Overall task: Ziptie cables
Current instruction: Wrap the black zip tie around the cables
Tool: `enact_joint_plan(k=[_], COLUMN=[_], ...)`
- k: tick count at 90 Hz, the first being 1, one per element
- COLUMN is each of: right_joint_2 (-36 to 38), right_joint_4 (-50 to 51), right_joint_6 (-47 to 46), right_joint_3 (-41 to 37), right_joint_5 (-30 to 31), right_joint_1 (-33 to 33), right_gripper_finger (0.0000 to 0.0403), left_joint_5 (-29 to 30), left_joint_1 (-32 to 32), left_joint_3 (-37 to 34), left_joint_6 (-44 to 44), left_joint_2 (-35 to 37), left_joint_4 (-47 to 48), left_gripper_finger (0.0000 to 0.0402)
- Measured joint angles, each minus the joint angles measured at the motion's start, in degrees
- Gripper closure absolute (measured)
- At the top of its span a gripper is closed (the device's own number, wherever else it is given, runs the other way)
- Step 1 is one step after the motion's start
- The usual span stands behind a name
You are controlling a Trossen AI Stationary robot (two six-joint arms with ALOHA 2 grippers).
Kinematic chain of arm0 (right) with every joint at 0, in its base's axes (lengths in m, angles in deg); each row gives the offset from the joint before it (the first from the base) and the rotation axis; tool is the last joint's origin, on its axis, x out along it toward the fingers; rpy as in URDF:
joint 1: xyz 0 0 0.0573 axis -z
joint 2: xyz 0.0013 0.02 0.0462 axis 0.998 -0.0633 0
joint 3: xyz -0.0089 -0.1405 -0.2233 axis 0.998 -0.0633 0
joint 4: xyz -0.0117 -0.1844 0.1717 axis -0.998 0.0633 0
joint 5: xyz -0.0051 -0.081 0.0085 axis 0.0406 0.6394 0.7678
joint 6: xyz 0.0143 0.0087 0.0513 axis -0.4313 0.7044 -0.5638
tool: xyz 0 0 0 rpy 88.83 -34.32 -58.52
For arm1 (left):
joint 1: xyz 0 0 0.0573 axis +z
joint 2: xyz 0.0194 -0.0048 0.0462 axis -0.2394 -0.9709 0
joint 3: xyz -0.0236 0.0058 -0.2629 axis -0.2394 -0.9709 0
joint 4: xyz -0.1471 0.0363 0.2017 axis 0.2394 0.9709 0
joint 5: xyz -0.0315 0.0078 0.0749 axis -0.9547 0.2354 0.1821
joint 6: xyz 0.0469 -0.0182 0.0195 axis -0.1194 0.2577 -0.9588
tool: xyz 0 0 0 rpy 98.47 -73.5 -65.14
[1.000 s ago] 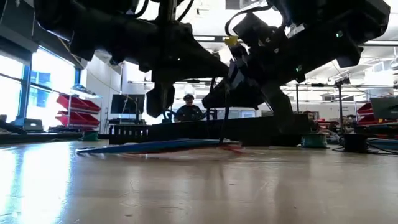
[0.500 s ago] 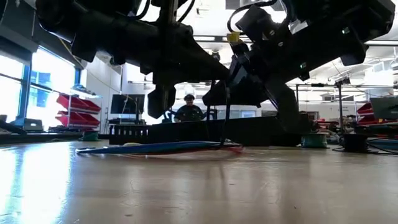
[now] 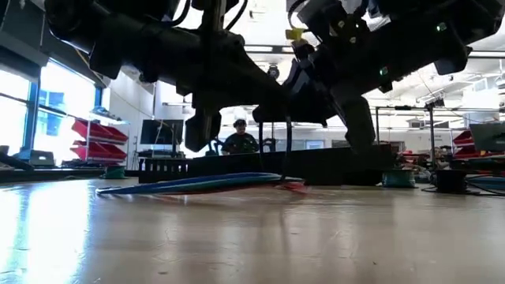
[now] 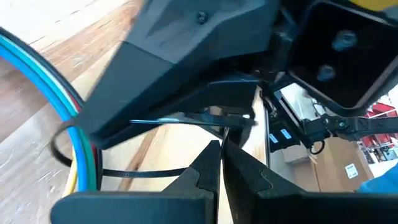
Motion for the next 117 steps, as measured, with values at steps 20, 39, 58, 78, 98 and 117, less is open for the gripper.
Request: enact_joint_plan(k=[20, 39, 58, 78, 98, 117], right_joint_2=[0.0, 0.0, 0.0, 0.0, 0.0, 0.0], right_joint_4=[1.6, 3.6, 2.3, 1.9, 1.9, 2.1], right_joint_6=[-0.6, -1.8, 0.2, 2.9, 2.6, 2.5], right_joint_3=[0.0, 0.0, 0.0, 0.0, 0.0, 0.0], right_joint_5=[1.5, 1.5, 1.5, 1.5, 1.3, 1.3], right_joint_1=[-0.2, 0.5, 0.5, 0.1, -0.2, -0.1], right_gripper_finger=[0.0403, 0.0403, 0.0403, 0.0403, 0.0403, 0.0403], left_joint_5=[-0.1, -2.2, -2.5, -2.7, -3.2, -3.9], left_joint_1=[0.0, -0.1, 0.0, 0.0, 0.1, 0.0], left_joint_3=[-0.4, -0.4, -0.4, -0.4, -0.4, -0.4], left_joint_6=[-0.2, -1.0, -1.0, 0.1, 0.4, 0.5], left_joint_2=[0.0, 0.0, 0.0, 0.0, 0.0, 0.0], left_joint_4=[-1.7, -3.9, -3.3, -2.6, -3.1, -3.2], left_gripper_finger=[0.0402, 0.0402, 0.0402, 0.0402, 0.0402, 0.0402])
